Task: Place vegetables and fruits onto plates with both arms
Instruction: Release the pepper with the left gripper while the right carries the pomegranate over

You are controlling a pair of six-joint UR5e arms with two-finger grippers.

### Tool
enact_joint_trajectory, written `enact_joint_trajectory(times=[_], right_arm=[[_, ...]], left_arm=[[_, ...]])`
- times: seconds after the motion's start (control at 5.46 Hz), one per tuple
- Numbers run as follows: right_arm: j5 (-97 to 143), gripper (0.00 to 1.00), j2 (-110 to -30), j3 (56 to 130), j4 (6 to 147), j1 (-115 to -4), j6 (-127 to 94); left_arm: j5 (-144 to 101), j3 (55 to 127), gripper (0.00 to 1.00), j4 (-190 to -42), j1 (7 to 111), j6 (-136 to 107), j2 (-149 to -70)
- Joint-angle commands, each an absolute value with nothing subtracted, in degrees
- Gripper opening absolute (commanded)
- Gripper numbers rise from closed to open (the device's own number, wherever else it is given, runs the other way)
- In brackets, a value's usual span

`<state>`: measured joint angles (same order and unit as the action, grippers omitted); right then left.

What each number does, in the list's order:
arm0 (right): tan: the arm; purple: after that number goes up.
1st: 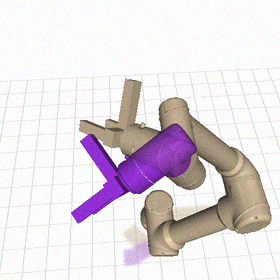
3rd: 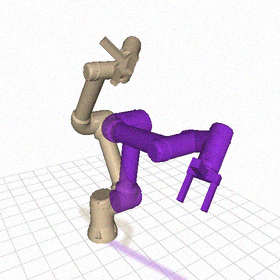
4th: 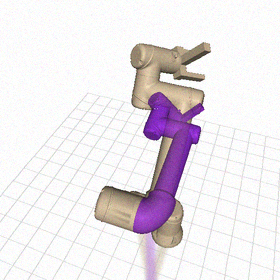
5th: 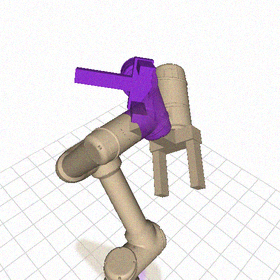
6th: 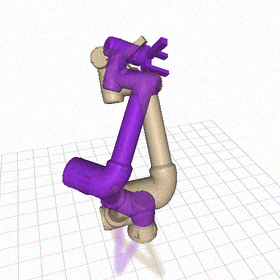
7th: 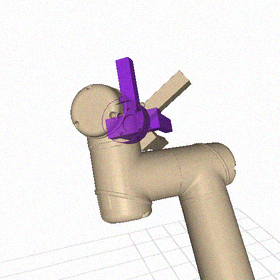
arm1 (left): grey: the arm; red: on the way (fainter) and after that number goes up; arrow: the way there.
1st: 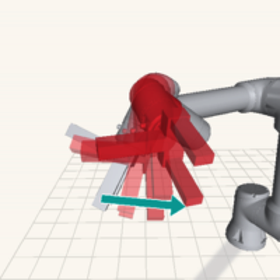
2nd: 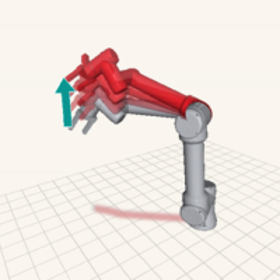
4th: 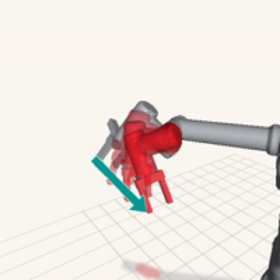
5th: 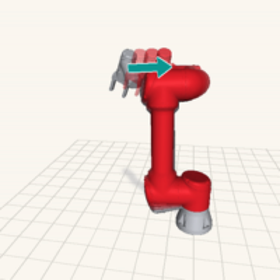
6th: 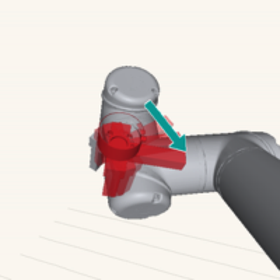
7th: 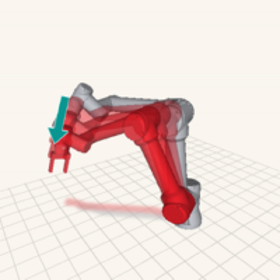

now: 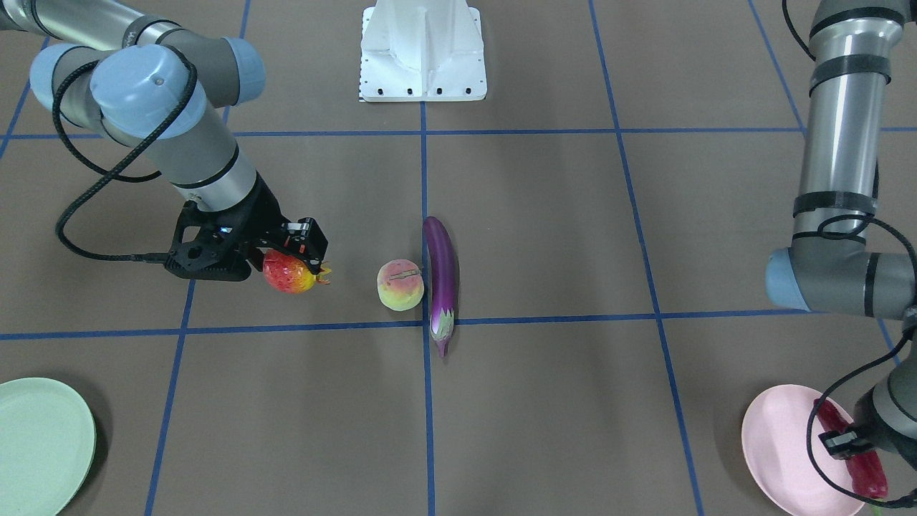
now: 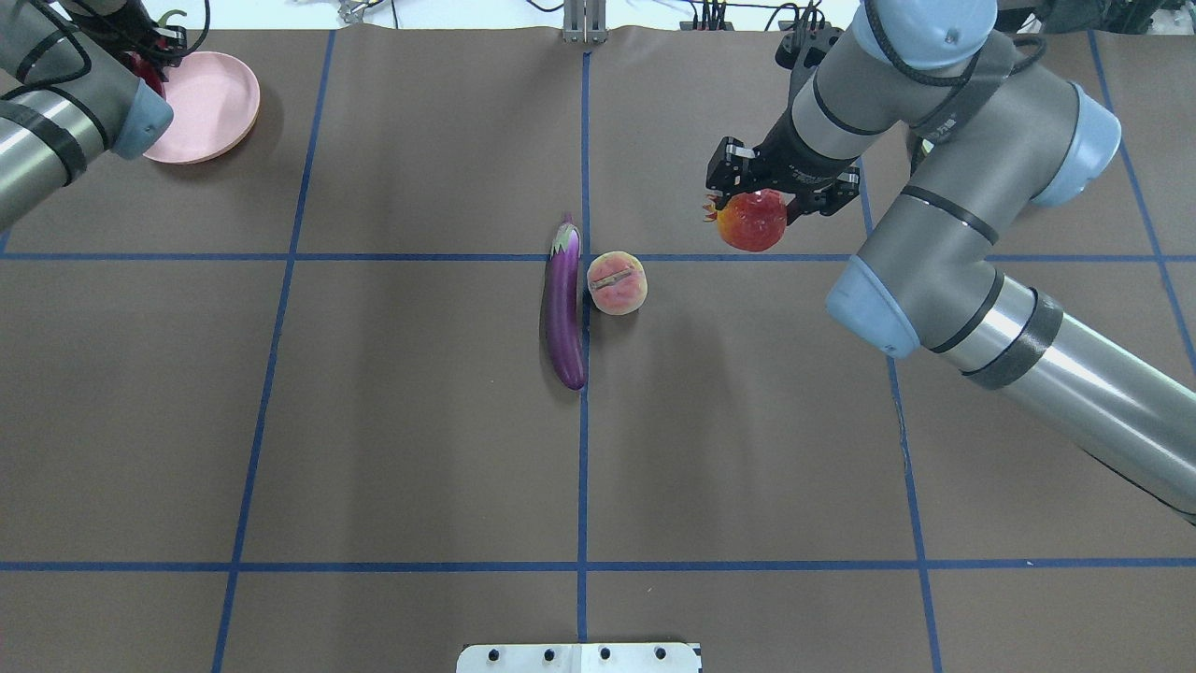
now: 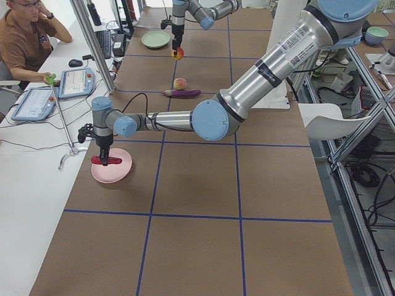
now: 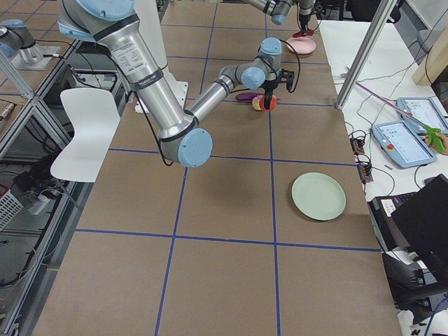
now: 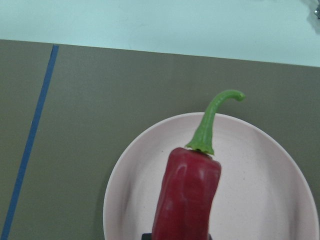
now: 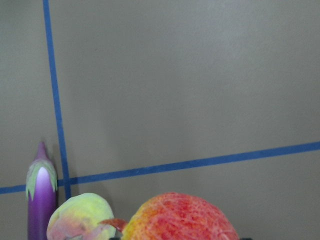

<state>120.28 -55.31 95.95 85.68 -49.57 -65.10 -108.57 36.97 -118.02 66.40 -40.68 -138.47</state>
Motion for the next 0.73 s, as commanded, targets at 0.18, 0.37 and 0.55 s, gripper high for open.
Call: enact_joint_trajectory(times=[0.18, 0.37, 0.55], right_arm=[[119.89, 0.0, -55.55, 92.39, 87.45, -55.09, -52.86], [120.06, 0.0, -55.55, 90.37, 87.45, -57.89, -48.12], [120.15, 0.0, -55.55, 86.87, 87.45, -61.4, -40.77]], left_arm=[[-103.9, 35.68, 1.0, -121.1, 63.64, -40.61, -138.61], [-104.23, 35.86, 1.0, -120.85, 64.24, -40.0, -138.78], [-107.37, 38.21, 1.0, -120.15, 65.55, -40.25, -139.91]])
